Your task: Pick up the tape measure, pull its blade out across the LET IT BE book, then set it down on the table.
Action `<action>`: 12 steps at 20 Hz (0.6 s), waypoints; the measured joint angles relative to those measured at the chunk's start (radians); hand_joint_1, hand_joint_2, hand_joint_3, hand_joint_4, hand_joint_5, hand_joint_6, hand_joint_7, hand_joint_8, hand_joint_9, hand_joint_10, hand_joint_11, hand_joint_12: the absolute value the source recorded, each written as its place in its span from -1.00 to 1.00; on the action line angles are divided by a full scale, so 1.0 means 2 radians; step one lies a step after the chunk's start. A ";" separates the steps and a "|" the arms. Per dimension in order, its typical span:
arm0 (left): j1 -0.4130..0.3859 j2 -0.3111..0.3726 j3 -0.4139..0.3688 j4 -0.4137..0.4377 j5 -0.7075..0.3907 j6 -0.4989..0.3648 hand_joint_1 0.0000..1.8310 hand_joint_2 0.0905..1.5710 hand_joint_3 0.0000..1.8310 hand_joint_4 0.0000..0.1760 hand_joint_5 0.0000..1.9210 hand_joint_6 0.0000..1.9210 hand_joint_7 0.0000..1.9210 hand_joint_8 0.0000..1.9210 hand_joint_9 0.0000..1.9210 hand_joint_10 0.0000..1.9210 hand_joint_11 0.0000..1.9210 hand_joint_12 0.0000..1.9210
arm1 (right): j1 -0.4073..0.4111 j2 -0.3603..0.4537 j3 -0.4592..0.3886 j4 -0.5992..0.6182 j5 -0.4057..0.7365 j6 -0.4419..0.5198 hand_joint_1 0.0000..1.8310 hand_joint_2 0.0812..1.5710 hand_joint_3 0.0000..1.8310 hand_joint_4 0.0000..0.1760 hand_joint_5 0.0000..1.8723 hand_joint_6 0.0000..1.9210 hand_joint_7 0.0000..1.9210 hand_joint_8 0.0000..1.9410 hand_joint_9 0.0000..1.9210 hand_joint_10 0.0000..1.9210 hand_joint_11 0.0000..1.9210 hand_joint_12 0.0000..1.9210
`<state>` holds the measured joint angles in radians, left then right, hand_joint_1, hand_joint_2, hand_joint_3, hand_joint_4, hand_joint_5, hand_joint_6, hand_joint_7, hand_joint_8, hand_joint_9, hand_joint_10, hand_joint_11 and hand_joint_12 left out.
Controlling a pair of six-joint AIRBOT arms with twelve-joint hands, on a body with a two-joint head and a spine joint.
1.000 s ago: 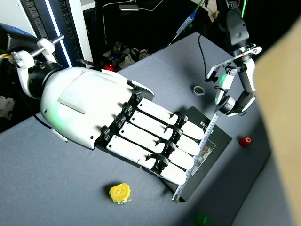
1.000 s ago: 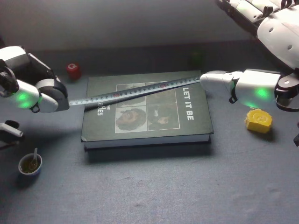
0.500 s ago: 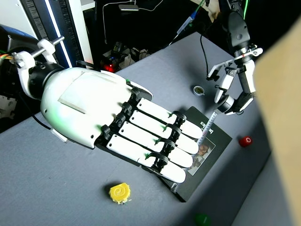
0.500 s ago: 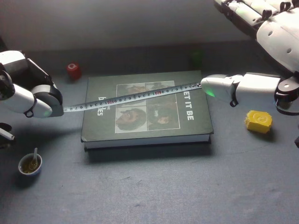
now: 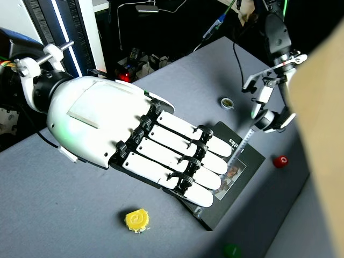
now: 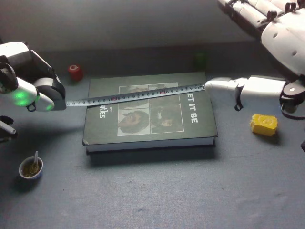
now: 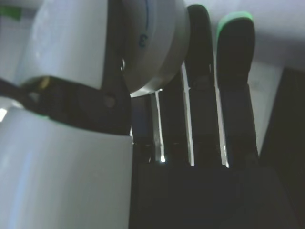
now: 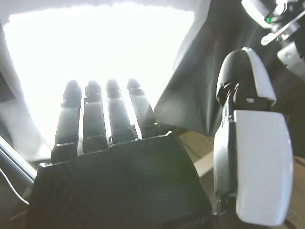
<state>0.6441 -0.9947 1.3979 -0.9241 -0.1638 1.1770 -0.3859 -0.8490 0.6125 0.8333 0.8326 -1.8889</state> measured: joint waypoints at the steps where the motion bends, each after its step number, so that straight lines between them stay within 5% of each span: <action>1: 0.000 0.000 0.000 0.002 0.001 0.000 0.64 0.33 -1.00 -1.00 0.05 -0.28 0.09 -0.10 0.02 0.08 -0.13 0.51 | 0.000 0.000 0.000 0.001 -0.002 0.000 -0.73 0.28 -1.00 -1.00 -1.00 -1.00 -1.00 -1.00 -1.00 -1.00 -1.00 -0.87; 2: 0.000 0.000 0.000 0.005 0.001 0.000 0.64 0.33 -1.00 -1.00 0.05 -0.28 0.08 -0.08 0.02 0.08 -0.14 0.51 | 0.000 0.000 0.000 0.000 -0.001 0.000 -0.73 0.28 -1.00 -1.00 -1.00 -1.00 -1.00 -1.00 -1.00 -1.00 -1.00 -0.89; 3: 0.000 0.000 0.001 0.008 0.002 0.000 0.54 0.34 -1.00 -1.00 0.06 -0.23 0.09 -0.05 -0.01 0.18 -0.14 0.16 | 0.000 0.000 0.000 -0.001 -0.001 0.000 -0.73 0.28 -1.00 -1.00 -1.00 -1.00 -1.00 -1.00 -1.00 -1.00 -1.00 -0.90; 4: 0.000 0.000 0.002 0.010 0.001 0.000 0.52 0.35 -1.00 -1.00 0.05 -0.20 0.07 -0.02 -0.01 0.21 -0.10 0.03 | 0.000 0.000 0.000 -0.002 -0.001 0.000 -0.73 0.28 -1.00 -1.00 -1.00 -1.00 -1.00 -1.00 -1.00 -1.00 -1.00 -0.90; 9: 0.000 0.000 0.002 0.010 0.001 0.000 0.51 0.35 -1.00 -1.00 0.04 -0.20 0.05 -0.02 -0.01 0.24 -0.08 0.00 | -0.003 0.000 0.000 -0.007 -0.001 0.000 -0.73 0.29 -1.00 -1.00 -1.00 -1.00 -1.00 -1.00 -1.00 -1.00 -1.00 -0.90; 10: 0.000 0.000 0.002 0.010 0.001 -0.002 0.61 0.34 -1.00 -1.00 0.05 -0.27 0.05 -0.06 0.01 0.13 -0.12 0.43 | -0.003 0.000 0.000 -0.006 -0.001 0.000 -0.73 0.29 -1.00 -1.00 -1.00 -1.00 -1.00 -1.00 -1.00 -1.00 -1.00 -0.89; 12: -0.003 0.001 -0.006 0.003 -0.002 -0.001 0.51 0.34 -1.00 -1.00 0.07 -0.23 0.07 -0.05 0.01 0.21 -0.06 0.04 | -0.003 0.000 0.000 -0.008 -0.001 0.000 -0.73 0.29 -1.00 -1.00 -1.00 -1.00 -1.00 -1.00 -1.00 -1.00 -1.00 -0.89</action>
<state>0.6388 -0.9932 1.3869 -0.9173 -0.1673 1.1748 -0.3923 -0.8490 0.6125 0.8173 0.8299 -1.8889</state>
